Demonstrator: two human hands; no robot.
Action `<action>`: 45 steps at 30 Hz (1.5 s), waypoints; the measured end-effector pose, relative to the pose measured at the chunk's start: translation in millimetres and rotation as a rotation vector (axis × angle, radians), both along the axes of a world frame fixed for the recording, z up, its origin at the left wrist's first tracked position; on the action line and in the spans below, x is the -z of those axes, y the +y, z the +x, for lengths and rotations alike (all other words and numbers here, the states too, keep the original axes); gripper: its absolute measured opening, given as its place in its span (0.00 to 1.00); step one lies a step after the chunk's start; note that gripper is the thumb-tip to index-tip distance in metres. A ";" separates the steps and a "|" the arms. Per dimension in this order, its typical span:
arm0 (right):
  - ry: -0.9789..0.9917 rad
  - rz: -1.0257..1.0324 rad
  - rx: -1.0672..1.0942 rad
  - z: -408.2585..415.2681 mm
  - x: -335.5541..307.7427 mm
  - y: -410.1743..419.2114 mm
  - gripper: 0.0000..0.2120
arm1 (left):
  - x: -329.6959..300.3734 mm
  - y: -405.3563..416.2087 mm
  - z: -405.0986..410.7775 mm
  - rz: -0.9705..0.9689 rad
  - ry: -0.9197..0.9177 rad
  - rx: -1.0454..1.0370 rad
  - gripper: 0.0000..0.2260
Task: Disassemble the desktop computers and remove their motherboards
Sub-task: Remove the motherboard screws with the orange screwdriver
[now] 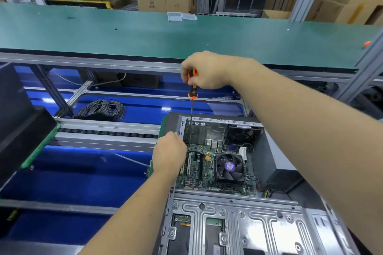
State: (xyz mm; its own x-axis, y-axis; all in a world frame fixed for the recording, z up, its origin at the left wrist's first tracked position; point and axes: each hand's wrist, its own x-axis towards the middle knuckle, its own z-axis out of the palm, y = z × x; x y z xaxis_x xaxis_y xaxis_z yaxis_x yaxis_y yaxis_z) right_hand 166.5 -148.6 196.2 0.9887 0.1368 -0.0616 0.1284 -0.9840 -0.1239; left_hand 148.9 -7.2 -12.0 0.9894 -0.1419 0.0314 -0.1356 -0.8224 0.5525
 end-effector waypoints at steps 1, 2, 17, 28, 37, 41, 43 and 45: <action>0.068 0.048 0.013 -0.8 -3.2 0.8 0.09 | 0.0 0.2 0.3 -0.001 -0.002 0.000 0.17; 0.096 0.065 0.052 -0.4 -2.4 0.2 0.11 | 0.1 0.5 0.4 0.000 -0.002 0.000 0.17; 0.038 -0.148 0.028 -0.4 0.9 5.6 0.08 | -30.6 -25.4 27.9 -0.314 -0.024 0.225 0.18; -0.016 -0.133 0.090 -8.3 -7.0 -2.9 0.17 | -19.6 -47.8 48.6 -0.447 0.021 0.274 0.11; 0.021 -0.197 0.114 -1.0 -10.8 -5.7 0.17 | -14.2 -47.5 49.7 -0.452 0.023 0.323 0.12; 0.005 -0.129 0.077 1.8 -12.4 -2.4 0.18 | -13.6 -45.1 51.5 -0.496 0.031 0.305 0.11; -0.014 -0.163 0.158 2.3 -16.7 -2.3 0.19 | -12.2 -44.1 50.9 -0.492 0.031 0.318 0.11; 0.002 -0.208 0.119 5.3 -17.2 -2.9 0.11 | -11.9 -43.7 51.2 -0.487 0.023 0.326 0.12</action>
State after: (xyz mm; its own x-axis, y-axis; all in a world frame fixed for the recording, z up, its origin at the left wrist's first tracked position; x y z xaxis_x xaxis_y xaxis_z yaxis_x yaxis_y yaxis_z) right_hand 171.8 -151.4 213.4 0.9969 0.0036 -0.0787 0.0101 -0.9965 0.0827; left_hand 200.0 -50.9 -0.1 0.8982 -0.4137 0.1483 -0.3223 -0.3907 0.8622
